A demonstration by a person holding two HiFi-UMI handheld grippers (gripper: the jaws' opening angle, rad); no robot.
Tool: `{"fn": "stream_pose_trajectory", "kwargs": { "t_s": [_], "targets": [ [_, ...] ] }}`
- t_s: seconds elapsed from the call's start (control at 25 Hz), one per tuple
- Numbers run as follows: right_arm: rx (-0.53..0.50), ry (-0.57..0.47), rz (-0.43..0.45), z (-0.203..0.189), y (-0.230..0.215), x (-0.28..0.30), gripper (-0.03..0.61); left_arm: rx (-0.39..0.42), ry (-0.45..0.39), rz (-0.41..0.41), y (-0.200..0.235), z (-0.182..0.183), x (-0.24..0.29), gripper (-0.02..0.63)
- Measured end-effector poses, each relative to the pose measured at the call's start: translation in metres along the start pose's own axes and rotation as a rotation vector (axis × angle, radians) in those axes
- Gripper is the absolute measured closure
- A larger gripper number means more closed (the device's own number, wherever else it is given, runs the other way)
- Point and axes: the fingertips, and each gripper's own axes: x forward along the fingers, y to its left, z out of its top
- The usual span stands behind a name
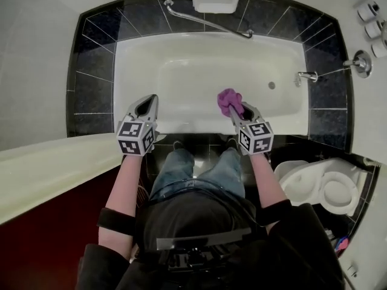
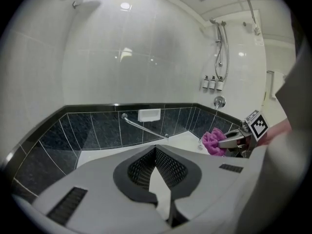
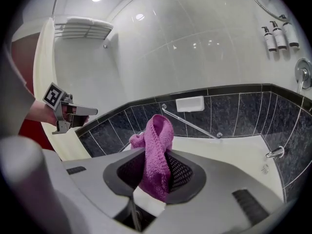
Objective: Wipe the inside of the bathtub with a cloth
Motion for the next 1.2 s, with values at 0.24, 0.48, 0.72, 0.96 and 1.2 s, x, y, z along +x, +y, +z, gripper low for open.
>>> {"fn": "stream_pose_trajectory", "kwargs": {
  "t_s": [0.24,0.48,0.72,0.96,1.2],
  "targets": [
    [-0.018,-0.020,0.019,0.014,0.073,0.048,0.460,0.014,-0.024,-0.032,0.054,0.001,-0.016,0.616],
    [-0.035,-0.027,0.066,0.040,0.110,0.060,0.459,-0.001,-0.027,-0.019,0.070,0.006,-0.027,0.617],
    [-0.062,-0.003,0.145,0.039,0.112,0.080,0.459,-0.036,-0.036,0.057,0.081,0.006,-0.030,0.617],
    [-0.081,0.022,0.195,0.035,0.099,0.096,0.459,-0.061,-0.038,0.135,0.089,0.002,-0.033,0.617],
    [-0.081,0.022,0.191,0.038,0.082,0.110,0.459,-0.058,-0.031,0.160,0.098,-0.001,-0.029,0.616]
  ]
}}
